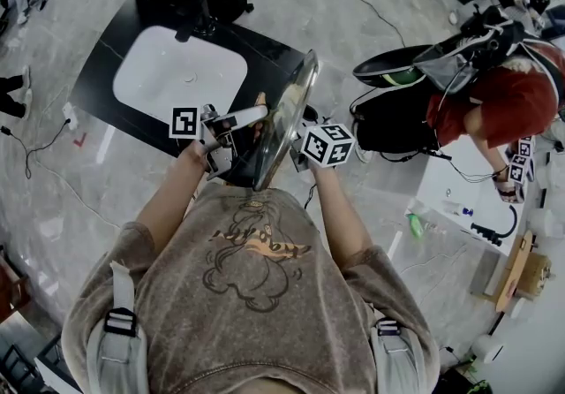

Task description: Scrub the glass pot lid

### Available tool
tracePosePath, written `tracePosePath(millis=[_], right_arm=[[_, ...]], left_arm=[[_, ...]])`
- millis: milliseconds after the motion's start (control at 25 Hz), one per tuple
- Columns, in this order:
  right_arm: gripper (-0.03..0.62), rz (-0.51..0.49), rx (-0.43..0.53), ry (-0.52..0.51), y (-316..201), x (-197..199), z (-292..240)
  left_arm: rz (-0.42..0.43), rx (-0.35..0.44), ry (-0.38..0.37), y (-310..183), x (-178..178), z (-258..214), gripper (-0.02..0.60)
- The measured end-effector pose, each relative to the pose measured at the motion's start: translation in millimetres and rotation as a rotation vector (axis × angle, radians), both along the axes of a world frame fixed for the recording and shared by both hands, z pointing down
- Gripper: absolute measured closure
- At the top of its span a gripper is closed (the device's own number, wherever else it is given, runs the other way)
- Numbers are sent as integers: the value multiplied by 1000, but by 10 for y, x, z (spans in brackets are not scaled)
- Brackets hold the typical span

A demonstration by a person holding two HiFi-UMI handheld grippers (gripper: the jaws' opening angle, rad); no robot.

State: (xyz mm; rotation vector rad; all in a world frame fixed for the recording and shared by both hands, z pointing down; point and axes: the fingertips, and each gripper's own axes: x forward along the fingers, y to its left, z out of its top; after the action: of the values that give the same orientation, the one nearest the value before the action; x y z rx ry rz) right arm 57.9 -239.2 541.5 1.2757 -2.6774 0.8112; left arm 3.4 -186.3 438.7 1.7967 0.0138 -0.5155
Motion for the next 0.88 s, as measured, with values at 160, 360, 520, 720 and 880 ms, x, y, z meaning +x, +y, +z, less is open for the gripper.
tracePosePath(millis=[160,360,520,720,880], right_arm=[[553,-23,-24,3,103,-38,72],[553,-43,-41,14,175,-58,154],[553,-52,-56,13,203,-85,194],[553,-74,-76,14,275,-138,248],[553,-97,-89,14,348,-204,259]], left_arm=[[-16,-3,13,-14,1,-46,400],[-21,3,11,-19,22,-37,400],[-27,-9,2,-64,16,3,400],[-30,-15,9,-97,15,-2,400],[-36,-26,6,-134,11,2,400]])
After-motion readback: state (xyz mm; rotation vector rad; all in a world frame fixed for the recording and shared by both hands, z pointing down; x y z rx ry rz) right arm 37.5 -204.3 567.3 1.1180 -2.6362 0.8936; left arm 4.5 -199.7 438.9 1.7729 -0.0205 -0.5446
